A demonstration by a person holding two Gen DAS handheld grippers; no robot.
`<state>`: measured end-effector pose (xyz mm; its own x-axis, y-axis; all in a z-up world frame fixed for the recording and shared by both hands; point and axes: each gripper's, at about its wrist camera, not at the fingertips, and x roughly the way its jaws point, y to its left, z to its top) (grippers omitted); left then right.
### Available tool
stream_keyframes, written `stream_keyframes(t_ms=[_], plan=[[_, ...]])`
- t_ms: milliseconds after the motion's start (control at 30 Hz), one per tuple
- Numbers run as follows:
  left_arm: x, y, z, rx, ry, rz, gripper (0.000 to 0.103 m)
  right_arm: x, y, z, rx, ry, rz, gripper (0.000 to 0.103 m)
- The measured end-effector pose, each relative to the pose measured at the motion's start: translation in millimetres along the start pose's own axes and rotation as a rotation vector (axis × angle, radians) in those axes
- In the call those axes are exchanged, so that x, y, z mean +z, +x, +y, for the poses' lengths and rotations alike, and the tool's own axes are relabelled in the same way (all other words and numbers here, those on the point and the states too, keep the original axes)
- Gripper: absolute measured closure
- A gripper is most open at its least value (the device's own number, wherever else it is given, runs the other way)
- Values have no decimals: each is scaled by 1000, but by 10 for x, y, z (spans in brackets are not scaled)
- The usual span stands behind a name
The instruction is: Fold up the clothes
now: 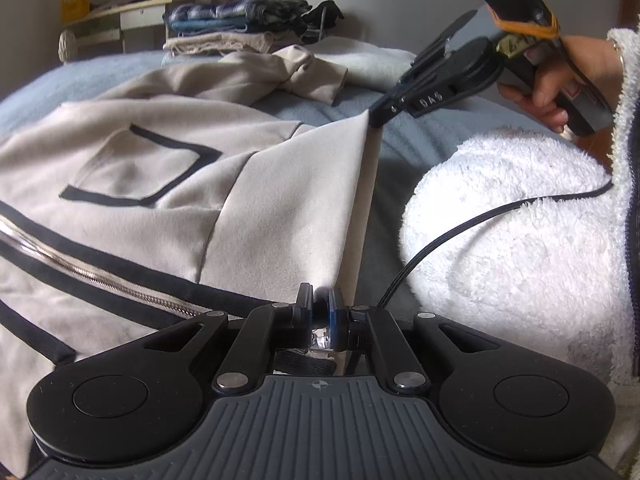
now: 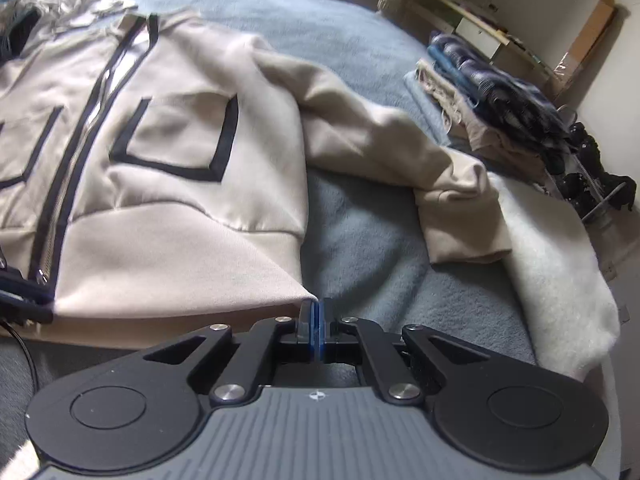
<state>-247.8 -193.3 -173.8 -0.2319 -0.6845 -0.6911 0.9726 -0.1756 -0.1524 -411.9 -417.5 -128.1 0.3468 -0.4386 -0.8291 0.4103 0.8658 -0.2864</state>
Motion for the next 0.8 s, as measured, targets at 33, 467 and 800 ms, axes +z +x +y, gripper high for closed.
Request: stream_keyframes(t_ms=[33,467,800], plan=[[-11,16,17,-8,-14,4,98,-19,54,-9,4,2,20,103],[-58,15,91,-50,-28,19,97,-385,180,-837,196,478,145,100],[-80,19,105,-48,-35,22,97,137,647,-916,498,693,81,50]])
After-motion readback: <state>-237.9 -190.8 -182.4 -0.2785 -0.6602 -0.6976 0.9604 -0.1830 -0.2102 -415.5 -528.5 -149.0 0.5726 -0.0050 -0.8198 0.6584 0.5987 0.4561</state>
